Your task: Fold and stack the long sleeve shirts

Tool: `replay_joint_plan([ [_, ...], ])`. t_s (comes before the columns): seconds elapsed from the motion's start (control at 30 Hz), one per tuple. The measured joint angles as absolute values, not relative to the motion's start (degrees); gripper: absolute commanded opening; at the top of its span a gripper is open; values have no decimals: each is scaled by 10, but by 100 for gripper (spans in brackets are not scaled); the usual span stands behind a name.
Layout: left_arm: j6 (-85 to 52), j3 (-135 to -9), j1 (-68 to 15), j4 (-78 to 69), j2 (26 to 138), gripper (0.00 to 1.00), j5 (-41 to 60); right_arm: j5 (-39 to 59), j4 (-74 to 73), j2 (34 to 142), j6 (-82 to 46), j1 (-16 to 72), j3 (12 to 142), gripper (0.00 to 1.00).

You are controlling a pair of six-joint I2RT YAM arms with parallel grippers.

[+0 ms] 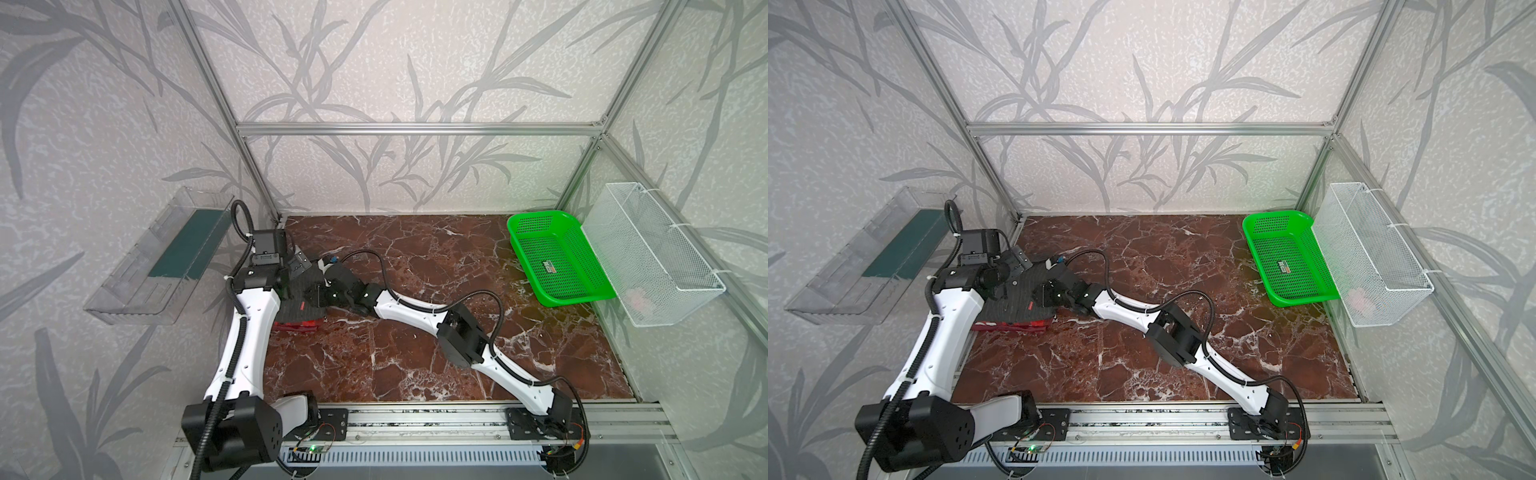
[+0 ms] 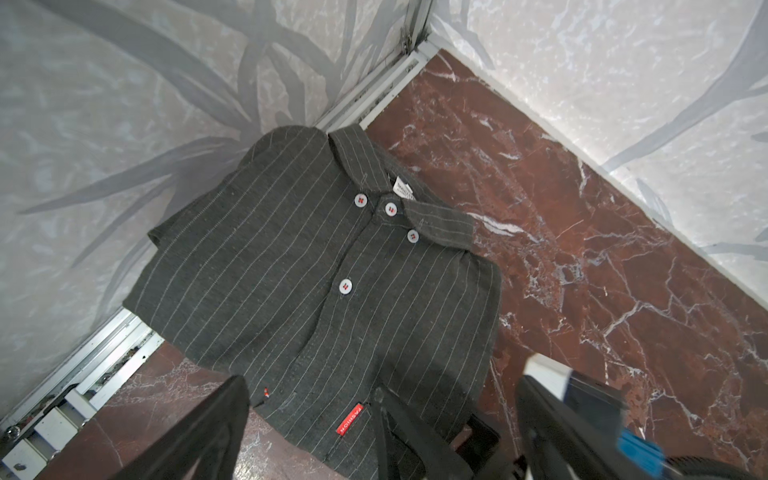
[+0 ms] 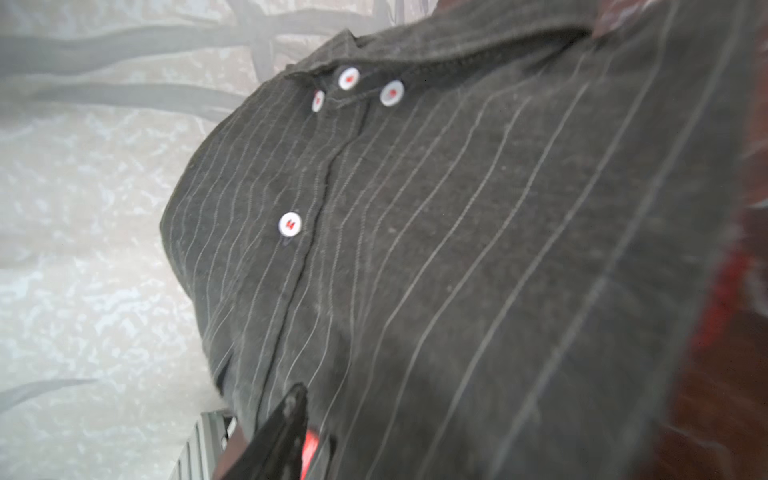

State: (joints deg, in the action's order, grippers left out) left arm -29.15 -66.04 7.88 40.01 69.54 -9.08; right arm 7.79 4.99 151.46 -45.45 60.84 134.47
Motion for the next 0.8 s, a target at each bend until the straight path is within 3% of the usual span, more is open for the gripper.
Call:
replay_joint_plan([
  [0.13,-289,-641,77,387,694,99,-75,76,50,1431,-425,600,1282,85],
  [0.3,-293,-630,77,343,674,99,-60,73,63,1317,-361,575,1207,92],
  [0.37,-293,-620,75,333,662,99,-57,58,61,1252,-335,558,1146,100],
  [0.8,-284,-484,64,220,616,99,-64,-33,35,783,-237,344,712,99],
])
